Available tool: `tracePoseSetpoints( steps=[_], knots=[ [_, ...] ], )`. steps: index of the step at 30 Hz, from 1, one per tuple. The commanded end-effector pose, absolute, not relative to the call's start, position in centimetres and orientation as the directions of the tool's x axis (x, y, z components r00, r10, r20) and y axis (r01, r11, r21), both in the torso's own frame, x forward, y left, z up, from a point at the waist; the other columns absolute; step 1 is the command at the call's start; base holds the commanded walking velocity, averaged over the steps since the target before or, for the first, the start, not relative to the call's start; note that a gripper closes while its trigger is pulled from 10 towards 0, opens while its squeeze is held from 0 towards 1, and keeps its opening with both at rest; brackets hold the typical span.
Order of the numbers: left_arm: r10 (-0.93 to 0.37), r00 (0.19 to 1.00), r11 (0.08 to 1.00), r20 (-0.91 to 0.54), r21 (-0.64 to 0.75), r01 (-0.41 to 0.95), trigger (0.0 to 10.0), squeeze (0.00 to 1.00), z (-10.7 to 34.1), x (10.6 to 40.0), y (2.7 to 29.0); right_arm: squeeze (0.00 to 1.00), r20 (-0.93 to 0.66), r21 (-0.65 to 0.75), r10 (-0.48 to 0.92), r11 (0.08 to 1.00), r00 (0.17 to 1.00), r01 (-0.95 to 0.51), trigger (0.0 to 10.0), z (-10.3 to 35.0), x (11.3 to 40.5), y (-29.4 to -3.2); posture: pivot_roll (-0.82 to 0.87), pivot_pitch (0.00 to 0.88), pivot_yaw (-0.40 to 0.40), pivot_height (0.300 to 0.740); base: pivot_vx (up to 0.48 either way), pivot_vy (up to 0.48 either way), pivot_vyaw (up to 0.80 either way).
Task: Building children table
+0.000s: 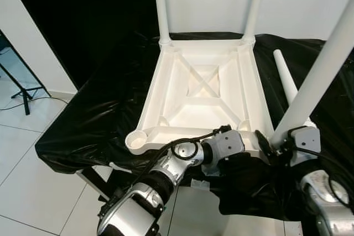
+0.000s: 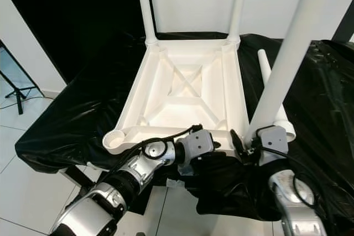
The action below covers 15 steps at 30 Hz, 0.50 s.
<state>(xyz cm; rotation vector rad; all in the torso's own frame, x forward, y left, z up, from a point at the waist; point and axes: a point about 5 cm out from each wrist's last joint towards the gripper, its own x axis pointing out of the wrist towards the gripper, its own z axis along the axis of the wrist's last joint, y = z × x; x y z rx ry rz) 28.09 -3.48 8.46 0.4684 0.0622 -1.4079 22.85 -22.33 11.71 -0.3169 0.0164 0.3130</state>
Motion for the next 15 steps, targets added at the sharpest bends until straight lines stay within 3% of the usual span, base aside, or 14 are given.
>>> tracePoseSetpoints(
  steps=[1,2,3,5,6,7,15],
  knots=[
    [-0.884,0.124,0.041,-0.450,0.189,0.981,10.0,0.00,5.3,27.0,-2.2,0.00,-0.120,-0.270,0.352,0.888,0.928,-0.372,10.0,11.2,22.7,-22.4,0.03,0.000,0.052,0.740,0.000,0.000,0.00],
    [-0.884,0.124,0.041,-0.450,0.189,0.981,10.0,0.00,5.3,27.0,-2.2,0.00,-0.120,-0.270,0.352,0.888,0.928,-0.372,10.0,11.2,22.7,-22.4,0.03,0.000,0.052,0.740,0.000,0.000,0.00],
    [-0.884,0.125,0.042,-0.450,0.190,0.981,10.0,0.00,5.3,27.0,-2.2,0.00,-0.145,-0.266,0.374,0.877,0.916,-0.400,8.9,11.1,22.6,-22.6,0.03,0.000,0.049,0.740,0.000,0.000,0.00],
    [-0.884,0.125,0.042,-0.450,0.190,0.981,10.0,0.00,5.3,27.0,-2.2,0.00,-0.145,-0.266,0.374,0.877,0.916,-0.400,8.9,11.1,22.6,-22.6,0.03,0.000,0.049,0.740,0.000,0.000,0.00],
    [-0.884,0.127,0.044,-0.450,0.190,0.981,10.0,0.00,5.3,27.0,-2.2,0.00,-0.170,-0.265,0.394,0.865,0.903,-0.427,4.0,11.0,22.4,-22.9,0.03,0.000,0.050,0.740,0.000,0.000,0.00],
    [-0.884,0.128,0.046,-0.450,0.190,0.981,10.0,0.00,5.3,27.0,-2.2,0.00,-0.184,-0.269,0.416,0.850,0.890,-0.453,0.0,11.0,22.3,-23.2,0.03,0.000,0.050,0.740,0.000,0.000,0.00],
    [-0.884,0.128,0.046,-0.450,0.189,0.981,10.0,0.00,5.2,27.0,-2.2,0.00,-0.193,-0.280,0.432,0.836,0.881,-0.472,0.0,11.4,22.3,-23.9,0.03,0.000,0.049,0.740,0.000,0.000,0.00]
  ],
)
